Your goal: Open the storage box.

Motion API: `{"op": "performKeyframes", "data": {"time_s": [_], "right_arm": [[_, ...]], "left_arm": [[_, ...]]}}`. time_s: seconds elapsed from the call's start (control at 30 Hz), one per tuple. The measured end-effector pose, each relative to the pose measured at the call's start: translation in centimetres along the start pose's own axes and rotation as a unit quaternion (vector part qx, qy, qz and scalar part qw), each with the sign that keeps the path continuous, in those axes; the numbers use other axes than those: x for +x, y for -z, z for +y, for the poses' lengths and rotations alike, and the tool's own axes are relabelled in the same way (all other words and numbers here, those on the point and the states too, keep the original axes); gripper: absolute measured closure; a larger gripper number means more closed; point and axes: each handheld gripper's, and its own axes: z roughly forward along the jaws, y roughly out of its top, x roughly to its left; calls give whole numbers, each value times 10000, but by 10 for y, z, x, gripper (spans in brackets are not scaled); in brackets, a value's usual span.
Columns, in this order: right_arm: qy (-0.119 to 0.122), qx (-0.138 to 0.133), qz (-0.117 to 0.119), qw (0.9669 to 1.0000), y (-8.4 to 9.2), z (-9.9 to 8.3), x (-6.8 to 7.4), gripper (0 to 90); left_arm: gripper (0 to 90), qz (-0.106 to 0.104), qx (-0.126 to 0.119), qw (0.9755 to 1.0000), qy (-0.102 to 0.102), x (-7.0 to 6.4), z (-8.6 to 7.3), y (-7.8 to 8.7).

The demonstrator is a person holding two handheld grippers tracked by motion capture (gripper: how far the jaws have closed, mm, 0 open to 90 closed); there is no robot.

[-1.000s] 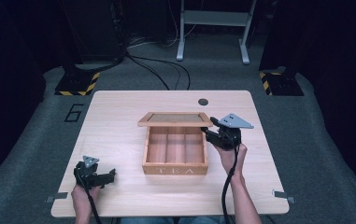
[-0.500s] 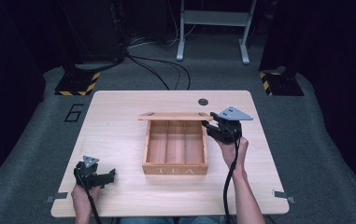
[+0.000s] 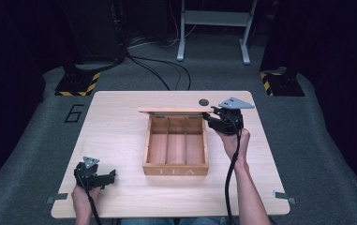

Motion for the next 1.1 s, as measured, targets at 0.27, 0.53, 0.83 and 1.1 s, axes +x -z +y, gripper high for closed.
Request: {"op": "performKeyframes", "data": {"time_s": [0.27,0.53,0.83,1.1], "right_arm": [[-80,86,39,9999,-3,8,-5,573],[-181,183,50,9997,-8,19,-10,579],[-215,218,94,9995,-11,25,-15,581],[-231,226,94,9994,-11,25,-15,581]], "left_arm": [[10,-1,3,10000,-1,0,0,0],[10,-2,3,10000,-4,0,0,0],[10,-3,3,10000,-2,0,0,0],[10,8,-43,10000,55,-1,0,-1]]}}
